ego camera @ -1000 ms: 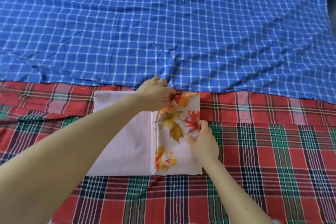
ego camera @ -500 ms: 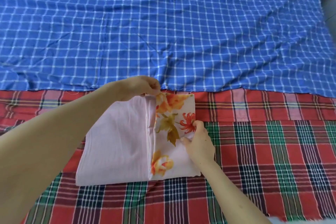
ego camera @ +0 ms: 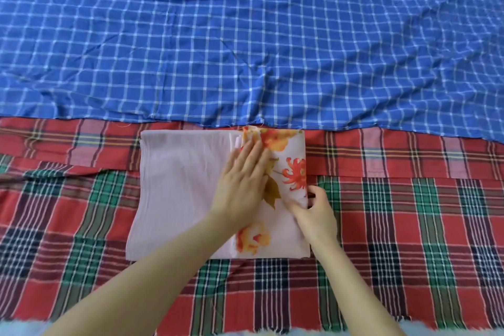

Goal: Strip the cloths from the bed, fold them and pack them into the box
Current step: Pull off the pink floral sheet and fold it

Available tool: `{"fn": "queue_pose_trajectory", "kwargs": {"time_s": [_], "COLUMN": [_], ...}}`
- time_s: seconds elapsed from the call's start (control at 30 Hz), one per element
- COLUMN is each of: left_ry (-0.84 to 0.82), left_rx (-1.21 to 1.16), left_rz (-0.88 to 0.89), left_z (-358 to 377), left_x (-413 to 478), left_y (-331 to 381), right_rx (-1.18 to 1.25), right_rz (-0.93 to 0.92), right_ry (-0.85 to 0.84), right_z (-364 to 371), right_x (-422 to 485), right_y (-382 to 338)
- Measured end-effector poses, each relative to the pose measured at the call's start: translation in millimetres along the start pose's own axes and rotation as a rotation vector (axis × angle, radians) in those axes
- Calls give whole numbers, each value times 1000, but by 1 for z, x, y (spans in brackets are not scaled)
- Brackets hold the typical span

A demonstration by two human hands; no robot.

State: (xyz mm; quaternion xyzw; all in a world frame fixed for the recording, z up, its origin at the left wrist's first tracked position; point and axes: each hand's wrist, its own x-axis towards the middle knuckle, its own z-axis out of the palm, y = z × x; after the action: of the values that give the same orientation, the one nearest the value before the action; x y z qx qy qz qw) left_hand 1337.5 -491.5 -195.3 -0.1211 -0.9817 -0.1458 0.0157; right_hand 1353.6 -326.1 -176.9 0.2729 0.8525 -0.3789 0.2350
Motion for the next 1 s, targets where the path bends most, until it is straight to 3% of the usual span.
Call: {"fn": "queue_pose_trajectory", "kwargs": {"time_s": [0.17, 0.27, 0.37, 0.5, 0.57, 0.63, 0.7, 0.73, 0.8, 0.87, 0.9, 1.0], "left_ry": [-196, -108, 8, 87, 67, 53, 13, -13, -55, 0, 35, 133], "left_rx": [-101, -421, -824, -1293, -1352, -1328, -1223, -1162, -1011, -914, -898, -917], "left_rz": [-88, -246, -683, -1105, -1233, -1273, -1202, -1166, -1104, -1045, -1033, -1152], "left_z": [7, -18, -54, -87, -91, -89, -89, -87, -83, -78, -74, -63], "left_x": [-10, -28, -67, -126, -148, -164, -174, -176, -179, -178, -177, -176], "left_y": [-29, -27, -40, -75, -90, -99, -98, -94, -81, -66, -61, -72], "right_rx": [246, 269, -52, -439, -500, -595, -613, -534, -389, -383, -378, -112], "right_rz": [6, -94, -305, -810, -885, -815, -821, -815, -767, -650, -548, -182], "right_ry": [-189, -212, -147, 144, 32, -262, -378, -337, -97, 166, 181, -248], "right_z": [-3, 3, 20, 79, 115, 141, 152, 152, 144, 132, 124, 124], "right_x": [-22, -49, -89, -143, -155, -165, -170, -170, -165, -150, -141, -117], "right_y": [-18, -39, -58, -91, -102, -110, -108, -104, -95, -83, -77, -68]}}
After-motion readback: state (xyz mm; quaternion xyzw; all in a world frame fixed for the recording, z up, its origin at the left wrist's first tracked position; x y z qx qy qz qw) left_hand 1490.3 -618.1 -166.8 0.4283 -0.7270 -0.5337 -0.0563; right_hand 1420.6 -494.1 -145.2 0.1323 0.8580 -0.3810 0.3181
